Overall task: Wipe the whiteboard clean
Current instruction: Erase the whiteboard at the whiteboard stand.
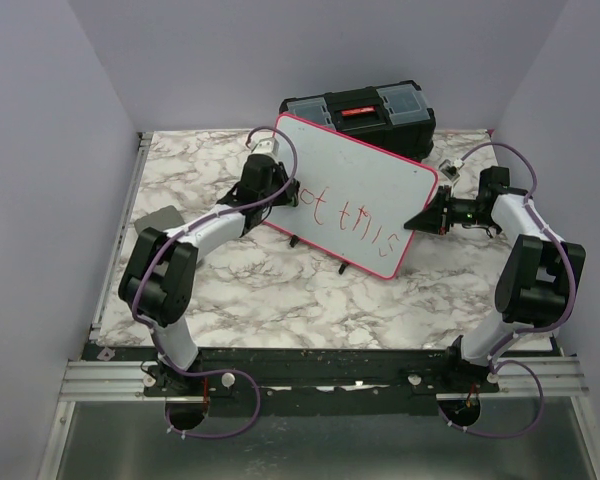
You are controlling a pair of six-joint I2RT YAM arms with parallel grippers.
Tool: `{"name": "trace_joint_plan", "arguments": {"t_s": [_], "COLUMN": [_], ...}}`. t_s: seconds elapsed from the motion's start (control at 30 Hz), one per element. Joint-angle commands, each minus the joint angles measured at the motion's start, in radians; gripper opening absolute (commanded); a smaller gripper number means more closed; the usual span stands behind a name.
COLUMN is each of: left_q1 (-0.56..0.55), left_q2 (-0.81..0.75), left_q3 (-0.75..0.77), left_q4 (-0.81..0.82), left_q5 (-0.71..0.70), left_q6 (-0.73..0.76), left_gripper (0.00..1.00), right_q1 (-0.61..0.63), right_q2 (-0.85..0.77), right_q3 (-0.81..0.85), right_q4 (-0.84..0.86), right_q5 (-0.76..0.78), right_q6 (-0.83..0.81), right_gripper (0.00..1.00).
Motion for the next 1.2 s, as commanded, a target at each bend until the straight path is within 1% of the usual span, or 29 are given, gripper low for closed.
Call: {"name": "trace_joint_plan", "arguments": {"t_s": [0.0, 0.13, 0.23, 0.43, 0.57, 0.7, 0.9, 1.03, 1.17], "left_q1": [-0.05, -0.086, -0.09, -0.047, -0.006, 0.032, 0.034, -0.002, -0.06], "left_q2": [0.023, 0.029, 0.039, 0.038, 0.051, 0.054, 0.032, 0.026, 0.034], "left_q3": [-0.051, -0.008, 0.046, 0.153, 0.197, 0.146, 0.027, -0.022, -0.001], "left_q4": [-0.047, -0.06, -0.087, -0.159, -0.204, -0.19, -0.117, -0.08, -0.082], "left_q5": [0.04, 0.042, 0.041, 0.026, 0.008, 0.02, 0.05, 0.061, 0.06], "left_q6": [-0.009, -0.001, 0.009, 0.032, 0.051, 0.047, 0.016, -0.002, -0.001], "left_gripper": [0.0, 0.0, 0.0, 0.0, 0.0, 0.0, 0.0, 0.0, 0.0], "right_q1": [0.01, 0.011, 0.01, 0.011, 0.01, 0.01, 0.011, 0.01, 0.01], "right_q2": [-0.028, -0.027, -0.031, -0.032, -0.03, -0.03, -0.019, -0.02, -0.019], "right_q3": [0.004, 0.005, 0.005, 0.007, 0.01, 0.014, 0.017, 0.021, 0.021], "right_q4": [-0.003, -0.006, -0.007, -0.011, -0.023, -0.033, -0.043, -0.052, -0.053], "right_q5": [-0.073, -0.075, -0.076, -0.076, -0.078, -0.078, -0.08, -0.081, -0.081], "right_q6": [-0.021, -0.023, -0.024, -0.027, -0.037, -0.048, -0.06, -0.068, -0.066], "right_gripper": [0.01, 0.01, 0.01, 0.01, 0.01, 0.01, 0.01, 0.01, 0.01]}}
